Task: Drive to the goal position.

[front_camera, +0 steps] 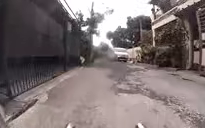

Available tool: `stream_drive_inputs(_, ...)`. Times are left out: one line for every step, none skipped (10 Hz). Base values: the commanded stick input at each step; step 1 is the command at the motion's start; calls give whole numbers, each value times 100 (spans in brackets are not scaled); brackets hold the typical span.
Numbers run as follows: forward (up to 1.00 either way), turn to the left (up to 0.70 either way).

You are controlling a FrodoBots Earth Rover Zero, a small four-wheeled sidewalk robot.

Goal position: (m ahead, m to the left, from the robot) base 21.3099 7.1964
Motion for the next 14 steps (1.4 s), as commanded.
stream_drive_inputs(70,2)
stream_drive_inputs(70,0)
stream_drive_inputs(70,0)
stream_drive_inputs(70,0)
stream_drive_inputs(70,0)
stream_drive_inputs(68,0)
stream_drive_inputs(68,0)
stream_drive_inputs(68,0)
stream_drive_inputs(68,0)
stream_drive_inputs(68,0)
stream_drive_inputs(68,0)
stream_drive_inputs(68,0)
stream_drive_inputs(68,0)
stream_drive_inputs(68,0)
